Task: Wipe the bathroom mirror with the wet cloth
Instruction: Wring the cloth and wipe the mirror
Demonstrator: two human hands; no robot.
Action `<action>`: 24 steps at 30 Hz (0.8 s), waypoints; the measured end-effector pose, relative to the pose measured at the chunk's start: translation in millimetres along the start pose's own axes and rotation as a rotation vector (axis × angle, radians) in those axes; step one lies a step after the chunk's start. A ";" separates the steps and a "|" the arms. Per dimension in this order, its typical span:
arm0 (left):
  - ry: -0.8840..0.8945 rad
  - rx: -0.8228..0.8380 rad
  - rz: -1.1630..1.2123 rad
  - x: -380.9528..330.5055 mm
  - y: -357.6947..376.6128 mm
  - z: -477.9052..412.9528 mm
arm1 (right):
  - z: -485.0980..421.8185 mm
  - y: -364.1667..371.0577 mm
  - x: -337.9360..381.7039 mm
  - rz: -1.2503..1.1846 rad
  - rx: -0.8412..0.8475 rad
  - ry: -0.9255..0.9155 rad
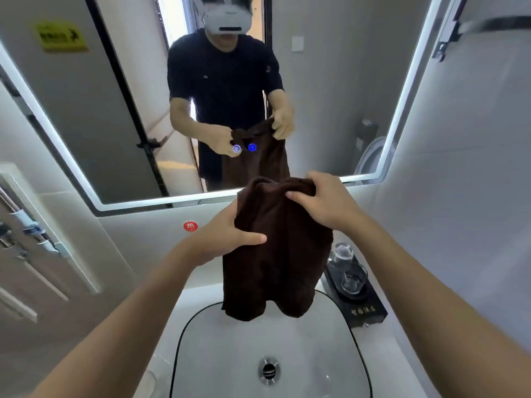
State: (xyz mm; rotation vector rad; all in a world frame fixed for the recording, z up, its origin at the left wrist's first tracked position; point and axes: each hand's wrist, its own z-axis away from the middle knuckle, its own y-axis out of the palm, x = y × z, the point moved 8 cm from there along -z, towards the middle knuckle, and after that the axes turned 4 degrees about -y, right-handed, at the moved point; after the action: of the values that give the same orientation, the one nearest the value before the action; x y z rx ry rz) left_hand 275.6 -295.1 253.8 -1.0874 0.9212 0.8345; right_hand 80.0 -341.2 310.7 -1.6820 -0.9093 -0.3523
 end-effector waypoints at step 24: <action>0.282 -0.380 0.665 -141.3 93.2 -32.4 | 107.8 -25.7 -110.2 -1.029 0.204 0.470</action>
State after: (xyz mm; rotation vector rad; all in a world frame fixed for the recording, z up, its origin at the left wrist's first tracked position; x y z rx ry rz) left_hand 130.5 -317.6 344.1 -1.2600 1.4391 1.4701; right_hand -34.7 -282.4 222.3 -0.7656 -1.3255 -1.2314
